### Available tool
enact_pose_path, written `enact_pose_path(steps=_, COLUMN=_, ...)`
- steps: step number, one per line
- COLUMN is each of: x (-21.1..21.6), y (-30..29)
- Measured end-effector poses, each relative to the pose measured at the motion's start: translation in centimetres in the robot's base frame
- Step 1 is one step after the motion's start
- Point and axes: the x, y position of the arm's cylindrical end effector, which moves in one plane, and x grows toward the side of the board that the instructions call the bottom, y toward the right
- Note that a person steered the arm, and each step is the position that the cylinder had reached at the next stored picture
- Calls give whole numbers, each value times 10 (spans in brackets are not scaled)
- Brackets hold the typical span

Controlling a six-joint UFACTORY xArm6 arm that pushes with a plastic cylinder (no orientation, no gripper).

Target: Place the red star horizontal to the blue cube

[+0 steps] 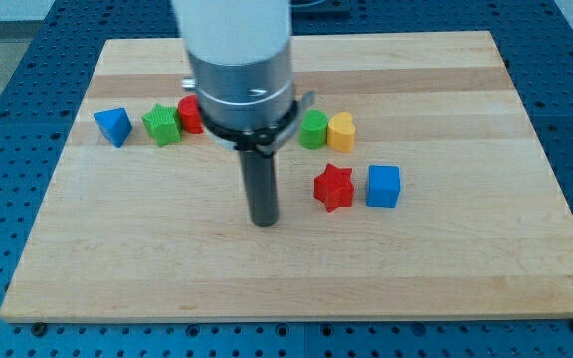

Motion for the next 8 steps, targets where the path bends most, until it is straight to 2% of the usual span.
enact_pose_path(steps=2, x=-7, y=39)
enact_pose_path(steps=3, x=-7, y=14)
enact_pose_path(steps=5, x=-17, y=-227)
enact_pose_path(steps=6, x=-31, y=-272)
enact_pose_path(steps=7, x=-40, y=-274)
enact_pose_path(steps=8, x=-100, y=-273)
